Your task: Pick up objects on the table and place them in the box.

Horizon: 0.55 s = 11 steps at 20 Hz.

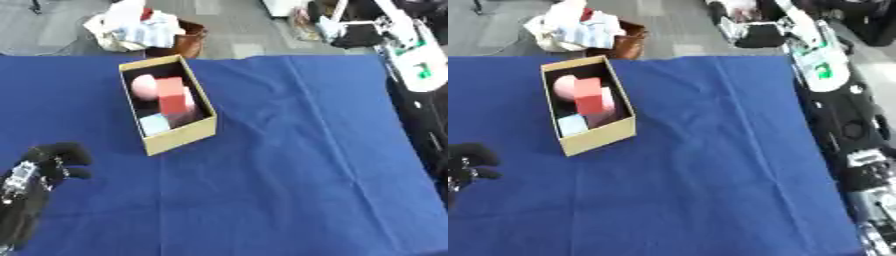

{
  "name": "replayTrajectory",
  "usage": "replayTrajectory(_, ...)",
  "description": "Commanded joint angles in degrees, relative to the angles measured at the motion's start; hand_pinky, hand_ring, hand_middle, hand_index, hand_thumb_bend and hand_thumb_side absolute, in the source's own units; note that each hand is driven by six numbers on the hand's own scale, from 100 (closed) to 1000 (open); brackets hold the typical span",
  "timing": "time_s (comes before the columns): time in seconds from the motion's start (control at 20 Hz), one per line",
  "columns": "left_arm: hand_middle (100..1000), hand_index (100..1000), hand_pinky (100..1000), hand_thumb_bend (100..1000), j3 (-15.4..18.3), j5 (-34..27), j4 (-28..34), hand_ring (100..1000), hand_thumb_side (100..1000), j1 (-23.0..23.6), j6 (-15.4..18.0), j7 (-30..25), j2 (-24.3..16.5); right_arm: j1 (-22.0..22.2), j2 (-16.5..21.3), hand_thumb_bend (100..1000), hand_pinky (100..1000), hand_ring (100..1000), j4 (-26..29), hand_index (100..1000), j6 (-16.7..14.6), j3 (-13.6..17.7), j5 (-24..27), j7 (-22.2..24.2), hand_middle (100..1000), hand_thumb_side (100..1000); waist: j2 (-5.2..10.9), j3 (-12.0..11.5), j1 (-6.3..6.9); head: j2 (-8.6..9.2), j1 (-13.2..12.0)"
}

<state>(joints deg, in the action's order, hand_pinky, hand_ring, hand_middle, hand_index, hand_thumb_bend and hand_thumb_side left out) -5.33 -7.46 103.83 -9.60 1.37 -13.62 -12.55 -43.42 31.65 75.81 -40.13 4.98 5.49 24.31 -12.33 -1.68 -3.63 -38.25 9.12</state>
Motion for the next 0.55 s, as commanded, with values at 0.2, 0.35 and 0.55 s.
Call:
replayTrajectory(0.2,650,757,641,100,1.0,0.4,1.0,705,905,-0.1,0.2,1.1,-0.9,10.2,-0.6,100,743,765,10.1,992,9.0,5.4,13.3,0.1,836,520,1.89,0.9,0.85,-0.89,-2.2)
replayTrajectory(0.35,653,758,642,100,1.1,0.6,0.9,708,909,0.0,0.2,1.5,-0.9,15.7,-3.7,100,728,755,13.1,990,12.3,6.8,15.6,2.4,828,534,1.8,1.5,1.24,-1.54,-3.4)
replayTrajectory(0.55,658,758,642,100,1.1,0.7,0.7,715,917,0.2,0.2,1.6,-0.7,21.2,-9.3,100,712,741,15.6,985,16.6,7.7,16.7,4.9,815,537,1.89,2.2,1.81,-2.84,-4.7)
